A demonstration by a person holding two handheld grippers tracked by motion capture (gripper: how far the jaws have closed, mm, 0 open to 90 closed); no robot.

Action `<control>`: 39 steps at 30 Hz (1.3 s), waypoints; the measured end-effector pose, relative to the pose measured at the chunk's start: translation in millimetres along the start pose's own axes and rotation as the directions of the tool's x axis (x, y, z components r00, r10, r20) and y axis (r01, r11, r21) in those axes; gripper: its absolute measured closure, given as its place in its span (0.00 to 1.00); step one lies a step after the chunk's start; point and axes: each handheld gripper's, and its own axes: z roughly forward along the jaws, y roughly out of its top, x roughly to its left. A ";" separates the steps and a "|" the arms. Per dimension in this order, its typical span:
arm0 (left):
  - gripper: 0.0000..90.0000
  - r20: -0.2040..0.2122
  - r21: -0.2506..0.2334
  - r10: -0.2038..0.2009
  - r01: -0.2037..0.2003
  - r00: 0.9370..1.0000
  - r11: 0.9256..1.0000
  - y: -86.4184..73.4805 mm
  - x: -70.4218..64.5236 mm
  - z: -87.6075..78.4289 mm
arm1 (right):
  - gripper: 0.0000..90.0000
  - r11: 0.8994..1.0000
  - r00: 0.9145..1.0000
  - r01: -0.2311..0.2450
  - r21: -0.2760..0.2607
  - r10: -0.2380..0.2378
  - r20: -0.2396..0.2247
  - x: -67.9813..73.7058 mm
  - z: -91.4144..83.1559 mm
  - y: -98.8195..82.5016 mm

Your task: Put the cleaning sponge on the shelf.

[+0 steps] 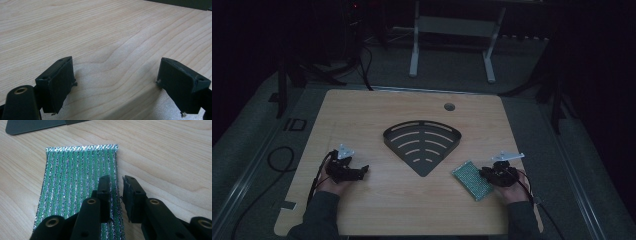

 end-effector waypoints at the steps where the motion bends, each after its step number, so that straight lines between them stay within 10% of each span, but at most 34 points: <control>1: 0.16 0.000 0.000 0.000 0.000 1.000 1.000 0.0 0.0 0.0 | 0.84 1.000 1.000 -0.013 0.011 0.013 -0.010 -1.5 0.5 0.5; 22: 0.16 0.000 0.000 0.000 0.000 1.000 1.000 0.0 0.0 0.0 | 0.85 0.986 0.980 -0.149 0.075 0.157 -0.123 -20.0 6.6 2.3; 39: 0.16 0.000 0.000 0.000 0.000 1.000 1.000 0.0 0.0 0.0 | 1.00 0.992 0.987 -0.115 0.052 0.120 -0.103 -13.7 0.4 2.5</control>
